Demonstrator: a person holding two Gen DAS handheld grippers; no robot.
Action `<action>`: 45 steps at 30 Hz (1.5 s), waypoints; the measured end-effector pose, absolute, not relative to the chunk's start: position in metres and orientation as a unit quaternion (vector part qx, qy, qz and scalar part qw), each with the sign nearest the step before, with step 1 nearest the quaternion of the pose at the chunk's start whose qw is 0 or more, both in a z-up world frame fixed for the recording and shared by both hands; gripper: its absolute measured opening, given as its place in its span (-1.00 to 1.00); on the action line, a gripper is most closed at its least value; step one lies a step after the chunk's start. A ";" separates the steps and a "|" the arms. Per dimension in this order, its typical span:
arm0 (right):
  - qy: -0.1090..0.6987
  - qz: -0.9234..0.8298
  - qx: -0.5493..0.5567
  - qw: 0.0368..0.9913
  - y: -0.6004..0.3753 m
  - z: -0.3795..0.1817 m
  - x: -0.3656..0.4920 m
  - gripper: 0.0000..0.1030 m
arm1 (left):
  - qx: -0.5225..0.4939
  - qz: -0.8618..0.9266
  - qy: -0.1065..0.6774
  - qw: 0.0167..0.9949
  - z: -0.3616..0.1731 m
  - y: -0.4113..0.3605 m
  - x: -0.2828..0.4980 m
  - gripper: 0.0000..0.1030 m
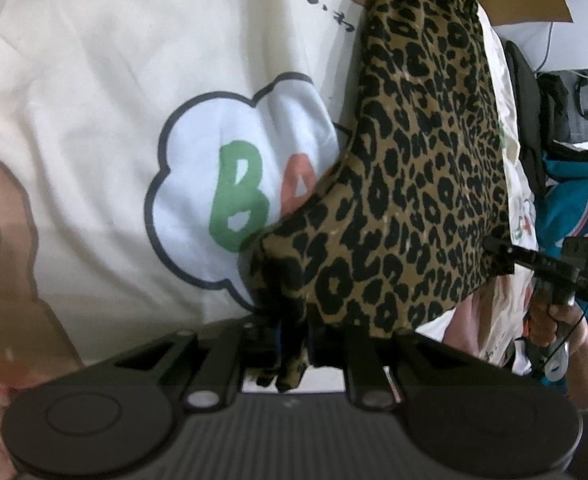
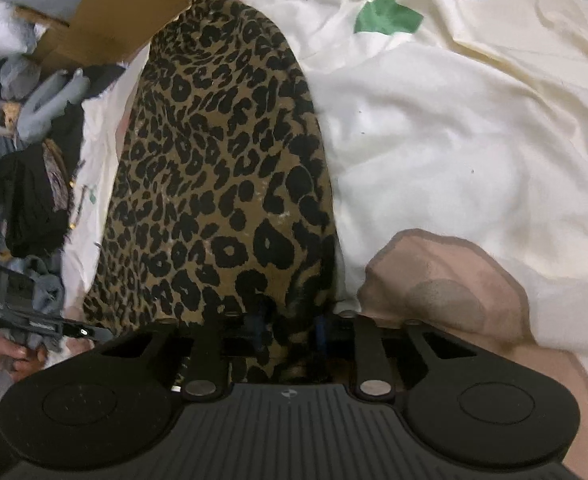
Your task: Fold clothes
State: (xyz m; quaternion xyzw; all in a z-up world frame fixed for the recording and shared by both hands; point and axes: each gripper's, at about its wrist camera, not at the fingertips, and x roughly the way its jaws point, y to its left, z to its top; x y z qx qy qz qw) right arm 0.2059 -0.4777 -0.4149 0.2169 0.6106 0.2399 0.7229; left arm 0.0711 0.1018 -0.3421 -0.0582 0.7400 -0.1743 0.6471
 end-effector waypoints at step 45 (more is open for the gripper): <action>0.623 0.276 0.229 0.695 -0.491 -0.314 0.149 -0.94 | -0.014 -0.250 0.755 0.606 -0.228 0.073 0.076 -0.91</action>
